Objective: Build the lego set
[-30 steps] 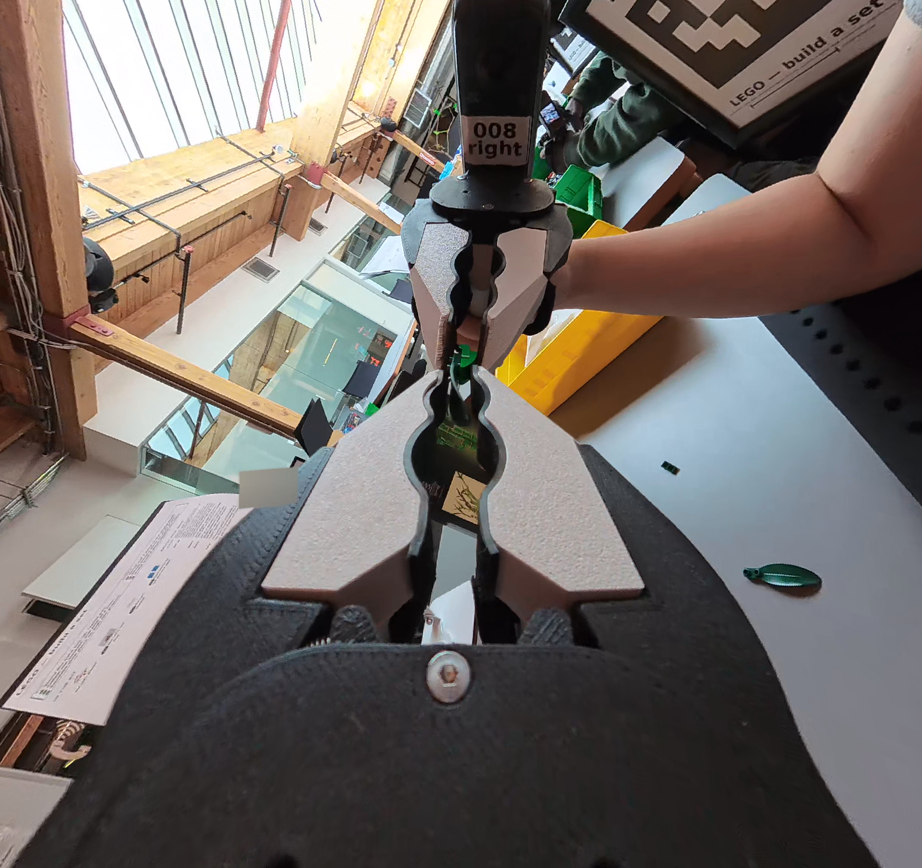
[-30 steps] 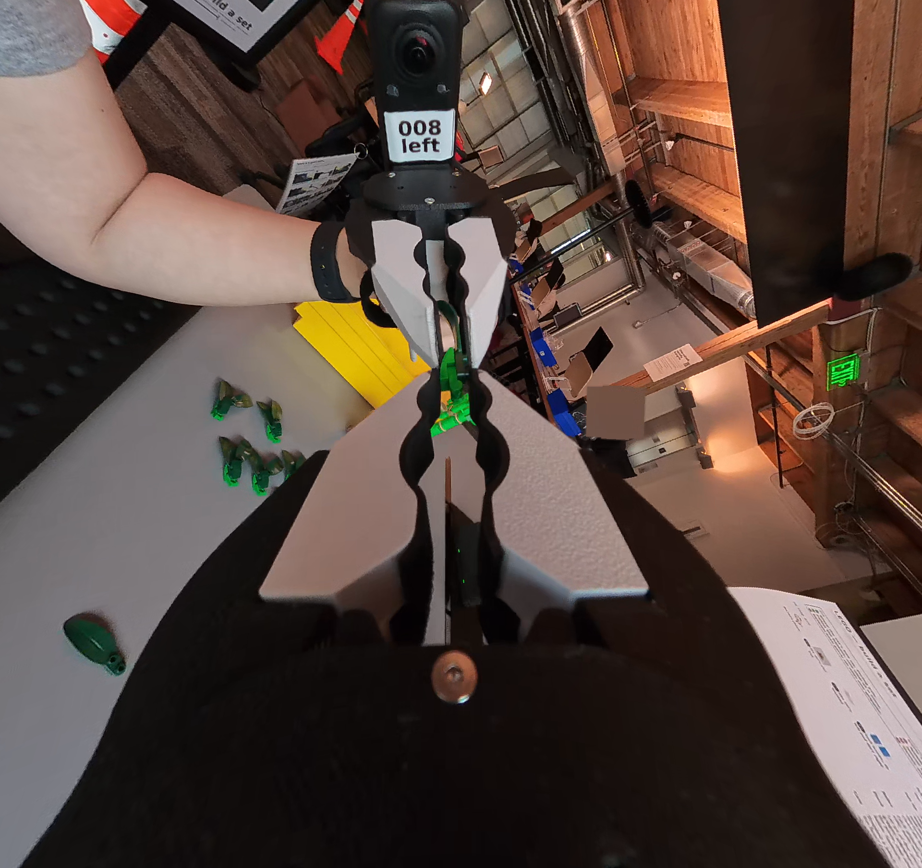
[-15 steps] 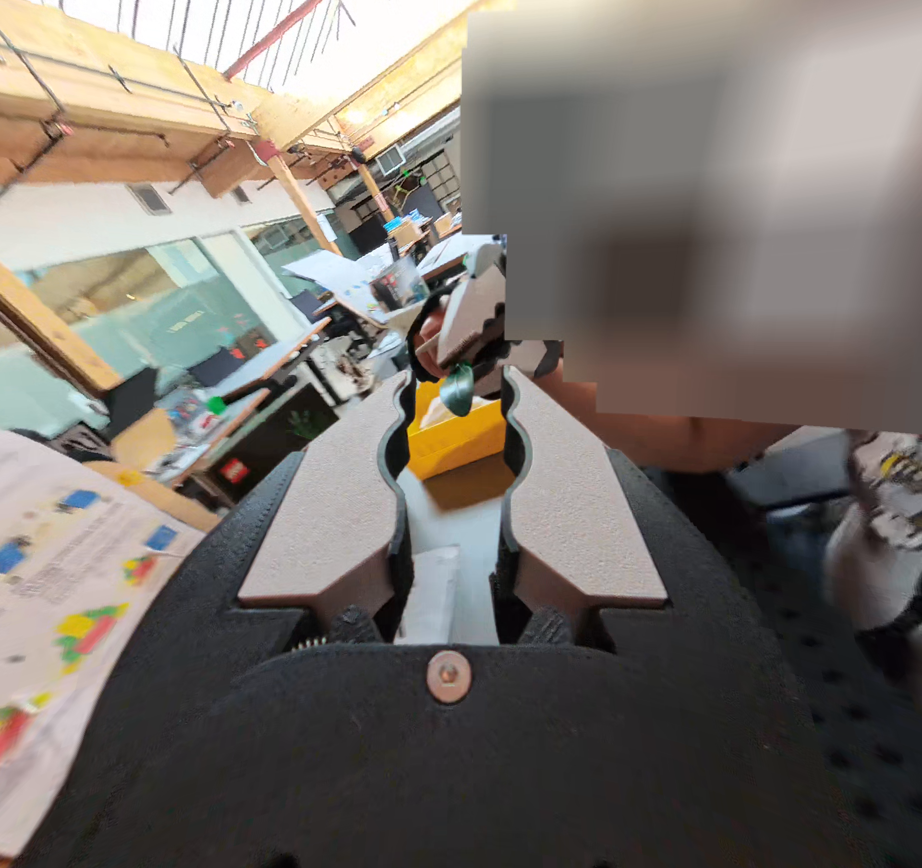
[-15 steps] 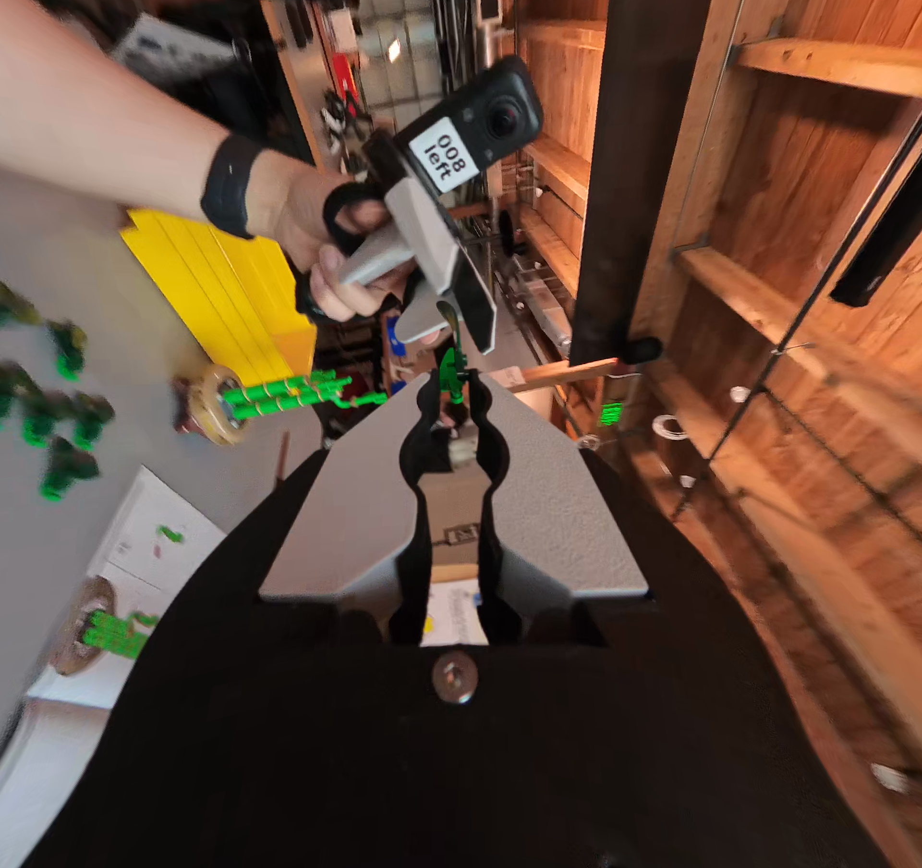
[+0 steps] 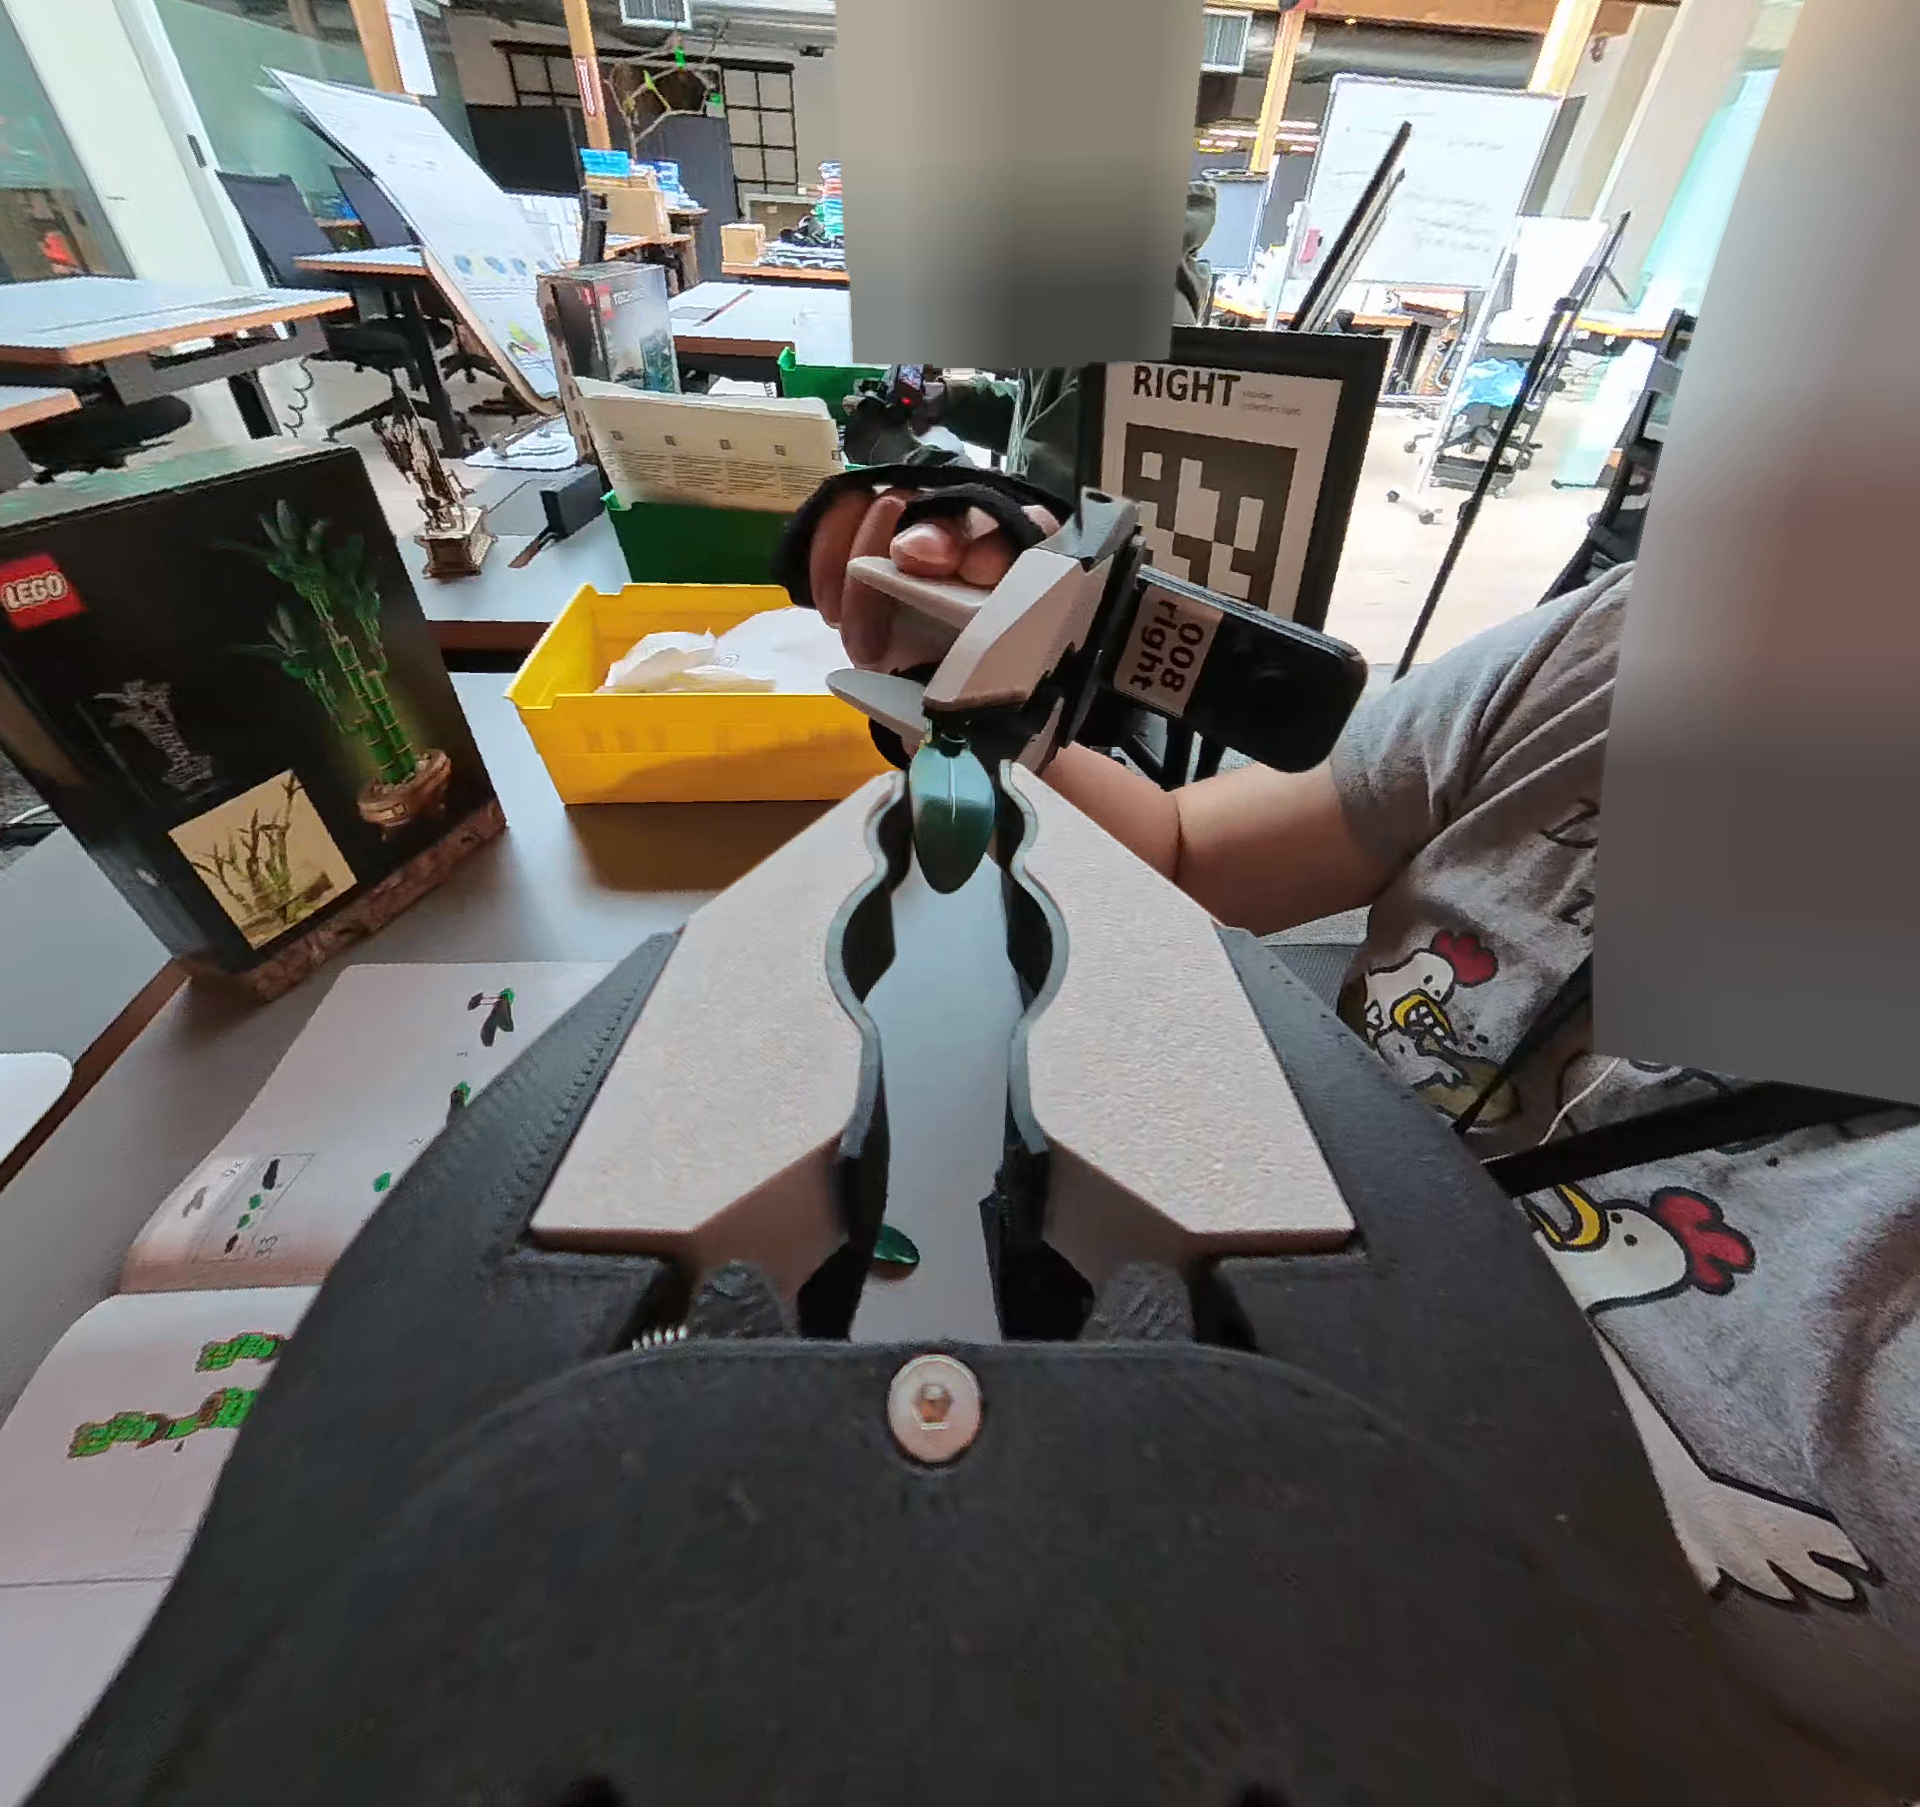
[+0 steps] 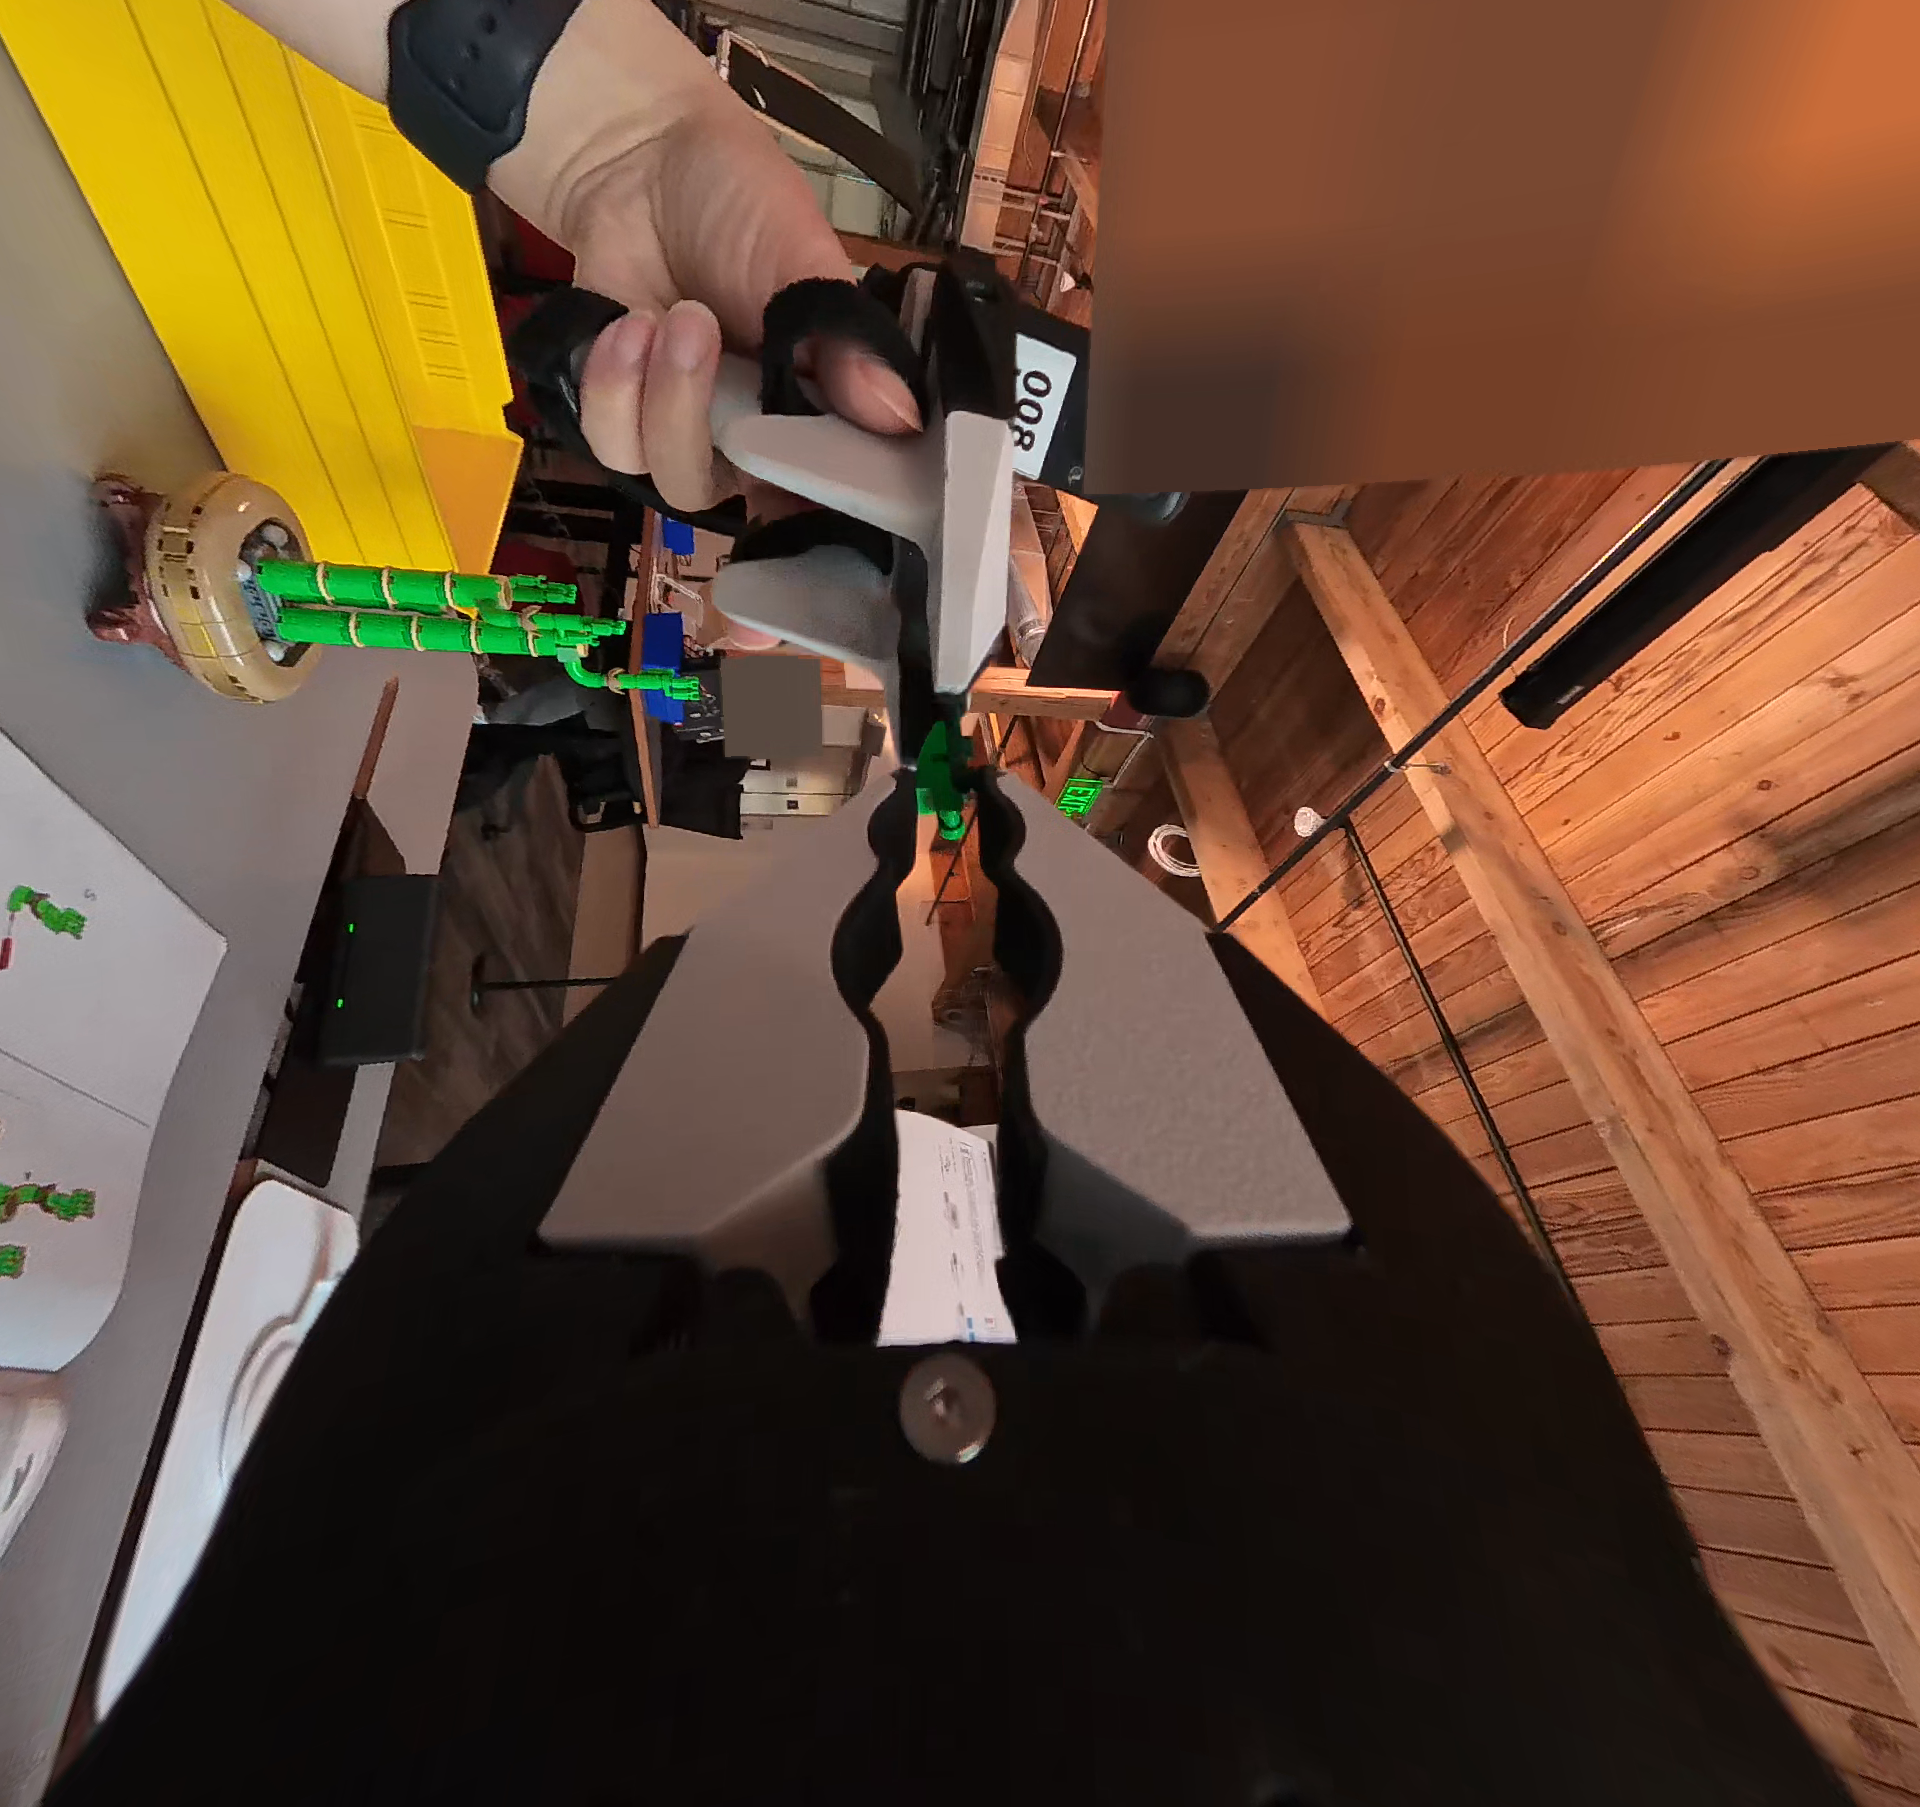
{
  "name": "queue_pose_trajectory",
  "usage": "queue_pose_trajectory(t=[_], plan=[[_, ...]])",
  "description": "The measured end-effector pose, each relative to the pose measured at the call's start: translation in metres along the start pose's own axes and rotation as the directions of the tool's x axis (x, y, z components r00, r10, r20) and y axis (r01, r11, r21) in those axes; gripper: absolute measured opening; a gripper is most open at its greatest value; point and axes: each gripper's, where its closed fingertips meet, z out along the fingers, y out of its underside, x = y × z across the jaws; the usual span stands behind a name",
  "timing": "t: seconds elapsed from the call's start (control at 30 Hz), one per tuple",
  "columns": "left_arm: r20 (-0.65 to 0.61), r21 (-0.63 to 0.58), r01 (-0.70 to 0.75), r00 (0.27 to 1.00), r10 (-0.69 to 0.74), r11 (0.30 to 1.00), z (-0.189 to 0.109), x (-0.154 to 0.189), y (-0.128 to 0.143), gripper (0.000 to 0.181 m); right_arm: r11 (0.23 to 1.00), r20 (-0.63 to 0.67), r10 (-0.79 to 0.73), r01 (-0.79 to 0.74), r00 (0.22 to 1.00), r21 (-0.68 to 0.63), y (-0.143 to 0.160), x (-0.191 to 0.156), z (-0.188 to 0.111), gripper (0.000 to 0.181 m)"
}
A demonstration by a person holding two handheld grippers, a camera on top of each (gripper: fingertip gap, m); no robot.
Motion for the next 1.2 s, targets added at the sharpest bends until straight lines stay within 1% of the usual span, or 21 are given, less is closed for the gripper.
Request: queue_pose_trajectory(t=[0.13,0.27,0.3,0.4,0.43,0.47,0.5,0.53,0.6,0.67,0.73,0.77,0.87,0.93,1.0,1.07,1.13,1.2], plan=[[0.025,-0.003,-0.024,0.999,0.024,1.0,-0.003,-0.001,0.0,0.014,0.999,-0.01,0.035,-0.035,0.999,0.011,0.003,-0.001,0.0,0.009],[0.076,0.037,-0.022,0.997,0.019,0.999,-0.009,-0.009,-0.008,0.021,0.995,0.002,0.098,-0.098,0.995,0.017,0.009,-0.002,-0.001,0.009],[0.109,0.046,-0.03,0.994,0.025,0.999,-0.011,-0.014,-0.01,0.021,0.99,0.021,0.137,-0.138,0.99,0.021,0.01,-0.004,-0.001,0.009],[0.265,0.08,-0.113,0.96,0.088,0.99,-0.022,-0.033,-0.021,0.019,0.959,0.067,0.278,-0.28,0.958,0.034,0.018,-0.01,-0.001,0.009],[0.298,0.065,-0.13,0.949,0.105,0.989,-0.025,-0.035,-0.02,0.019,0.944,0.077,0.324,-0.328,0.943,0.044,0.02,-0.01,-0.002,0.009],[0.318,0.026,-0.127,0.941,0.113,0.992,-0.026,-0.038,-0.015,0.022,0.931,0.08,0.357,-0.362,0.931,0.053,0.022,-0.009,-0.004,0.009],[0.319,-0.025,-0.11,0.941,0.112,0.994,-0.024,-0.038,-0.006,0.028,0.924,0.082,0.373,-0.378,0.924,0.061,0.023,-0.007,-0.005,0.009],[0.304,-0.063,-0.088,0.947,0.103,0.994,-0.021,-0.036,0.001,0.033,0.922,0.121,0.374,-0.383,0.92,0.058,0.021,-0.011,-0.006,0.009],[0.275,-0.063,-0.052,0.959,0.068,0.997,-0.014,-0.033,0.004,0.035,0.934,0.169,0.351,-0.358,0.921,0.009,0.023,-0.019,-0.004,0.009],[0.217,-0.037,0.001,0.976,0.007,0.999,-0.006,-0.03,0.004,0.034,0.947,0.178,0.312,-0.32,0.933,0.015,0.02,-0.022,-0.003,0.009],[0.197,-0.063,0.029,0.98,-0.016,0.998,-0.002,-0.033,0.012,0.028,0.948,0.192,0.312,-0.319,0.931,0.007,0.02,-0.027,0.0,0.009],[0.208,-0.085,0.026,0.978,-0.008,0.996,-0.001,-0.038,0.016,0.02,0.95,0.199,0.306,-0.313,0.931,0.004,0.021,-0.03,0.0,0.009],[0.218,-0.115,-0.006,0.975,0.031,0.993,0.001,-0.04,0.021,0.003,0.951,0.207,0.306,-0.309,0.929,-0.018,0.027,-0.036,0.002,0.009],[0.235,-0.124,-0.033,0.97,0.062,0.992,0.0,-0.041,0.022,0.007,0.946,0.212,0.318,-0.323,0.924,-0.015,0.027,-0.038,0.002,0.009],[0.244,-0.143,-0.038,0.967,0.073,0.989,-0.001,-0.04,0.024,0.034,0.948,0.207,0.314,-0.316,0.927,-0.023,0.029,-0.038,0.003,0.009],[0.232,-0.171,-0.034,0.97,0.074,0.985,-0.001,-0.038,0.029,0.028,0.948,0.21,0.315,-0.317,0.926,-0.027,0.029,-0.039,0.003,0.009],[0.236,-0.18,-0.055,0.967,0.098,0.982,0.0,-0.039,0.029,0.014,0.949,0.208,0.314,-0.316,0.926,-0.024,0.028,-0.039,0.003,0.009],[0.24,-0.188,-0.072,0.964,0.117,0.979,0.001,-0.04,0.03,0.014,0.949,0.211,0.314,-0.315,0.926,-0.03,0.029,-0.039,0.003,0.009]])
